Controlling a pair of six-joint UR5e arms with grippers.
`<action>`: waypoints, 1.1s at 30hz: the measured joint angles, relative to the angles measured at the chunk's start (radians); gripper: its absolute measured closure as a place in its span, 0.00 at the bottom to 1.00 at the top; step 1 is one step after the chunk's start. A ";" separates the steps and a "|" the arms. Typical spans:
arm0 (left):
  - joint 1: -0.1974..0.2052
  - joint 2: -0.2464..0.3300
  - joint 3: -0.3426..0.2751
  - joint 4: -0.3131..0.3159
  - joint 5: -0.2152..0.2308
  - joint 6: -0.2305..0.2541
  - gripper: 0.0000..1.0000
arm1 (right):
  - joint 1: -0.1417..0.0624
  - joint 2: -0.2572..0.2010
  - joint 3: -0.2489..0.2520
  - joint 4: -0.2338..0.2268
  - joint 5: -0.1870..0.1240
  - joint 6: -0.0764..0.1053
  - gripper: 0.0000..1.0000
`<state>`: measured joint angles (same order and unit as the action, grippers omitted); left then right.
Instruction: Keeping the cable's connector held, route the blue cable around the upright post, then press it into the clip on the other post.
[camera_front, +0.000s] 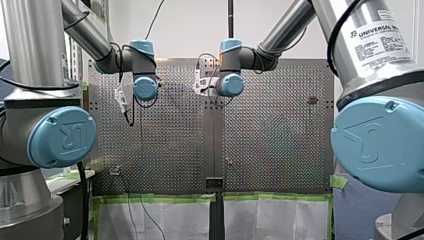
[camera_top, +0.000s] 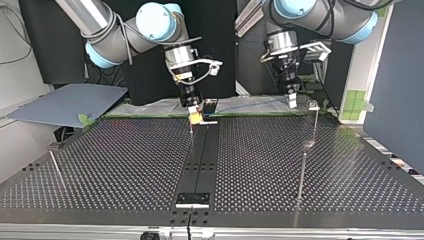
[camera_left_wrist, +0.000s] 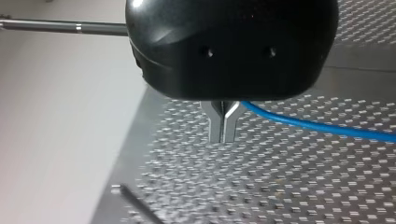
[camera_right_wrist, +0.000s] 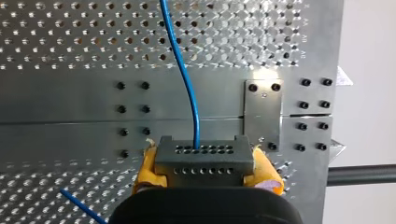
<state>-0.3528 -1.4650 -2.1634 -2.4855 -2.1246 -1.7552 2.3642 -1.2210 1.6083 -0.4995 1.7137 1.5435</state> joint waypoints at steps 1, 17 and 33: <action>0.003 0.006 0.011 -0.011 0.000 0.000 1.00 | 0.000 0.000 -0.009 0.008 0.000 0.000 1.00; 0.040 0.035 0.164 -0.168 0.007 0.003 1.00 | -0.010 0.013 -0.160 0.109 -0.014 0.010 1.00; 0.084 0.050 0.290 -0.283 0.048 -0.022 1.00 | -0.010 0.016 -0.262 0.175 -0.037 0.025 1.00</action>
<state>-0.2691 -1.4147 -1.8734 -2.7684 -2.0766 -1.7769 2.3539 -1.2052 1.3465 -0.3248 1.6764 1.5688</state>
